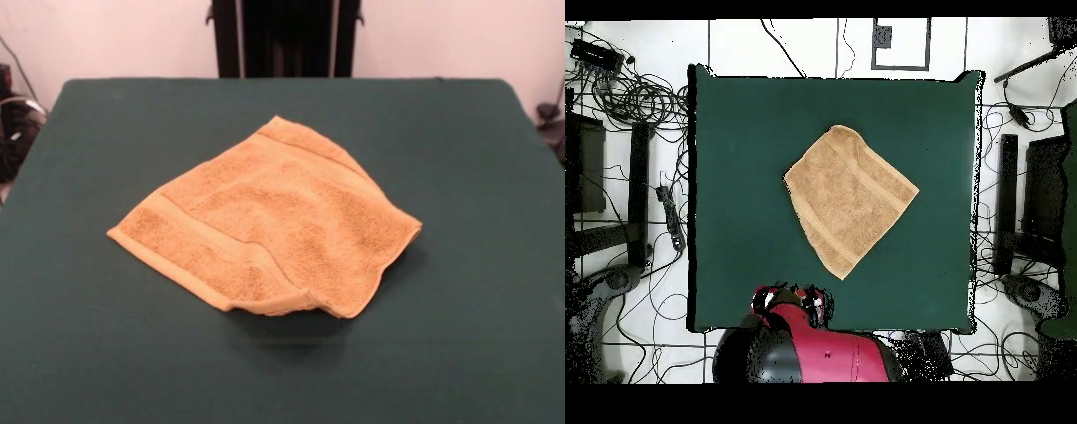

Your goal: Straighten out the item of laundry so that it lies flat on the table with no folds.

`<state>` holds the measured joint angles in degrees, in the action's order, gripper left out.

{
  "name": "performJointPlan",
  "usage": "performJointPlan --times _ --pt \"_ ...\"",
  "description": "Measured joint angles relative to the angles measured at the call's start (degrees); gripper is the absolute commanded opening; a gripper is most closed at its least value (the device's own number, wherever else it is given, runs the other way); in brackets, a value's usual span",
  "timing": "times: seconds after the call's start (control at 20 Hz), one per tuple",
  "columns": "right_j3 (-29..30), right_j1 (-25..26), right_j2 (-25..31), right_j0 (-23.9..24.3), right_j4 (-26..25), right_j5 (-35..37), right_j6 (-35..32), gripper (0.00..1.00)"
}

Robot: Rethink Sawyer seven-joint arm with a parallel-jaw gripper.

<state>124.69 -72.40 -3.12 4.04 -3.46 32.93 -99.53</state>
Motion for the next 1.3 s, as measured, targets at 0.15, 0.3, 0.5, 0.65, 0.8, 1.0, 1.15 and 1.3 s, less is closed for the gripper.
performJointPlan --times 0.15,0.3,0.5,0.65,0.8,1.0,1.15,1.3 --pt "-0.02 -0.7 -0.38 0.39 0.85 0.06 0.0 1.0" --pt "-0.12 -1.63 -0.76 0.97 2.14 0.46 0.0 1.0" --pt "-1.41 -1.28 -0.86 1.43 2.42 1.09 0.0 1.0" --pt "-4.57 0.89 -0.87 1.89 2.29 1.36 0.0 1.0" --pt "-6.82 2.72 -0.87 2.11 2.19 1.58 0.0 1.0" --pt "-12.92 7.61 -0.82 3.24 2.2 3.4 0.0 1.0" --pt "-15.45 9.74 -0.83 4.09 2.2 4.45 0.0 1.0" --pt "-18.27 12.56 -0.81 5.28 2.2 5.4 0.0 1.0"
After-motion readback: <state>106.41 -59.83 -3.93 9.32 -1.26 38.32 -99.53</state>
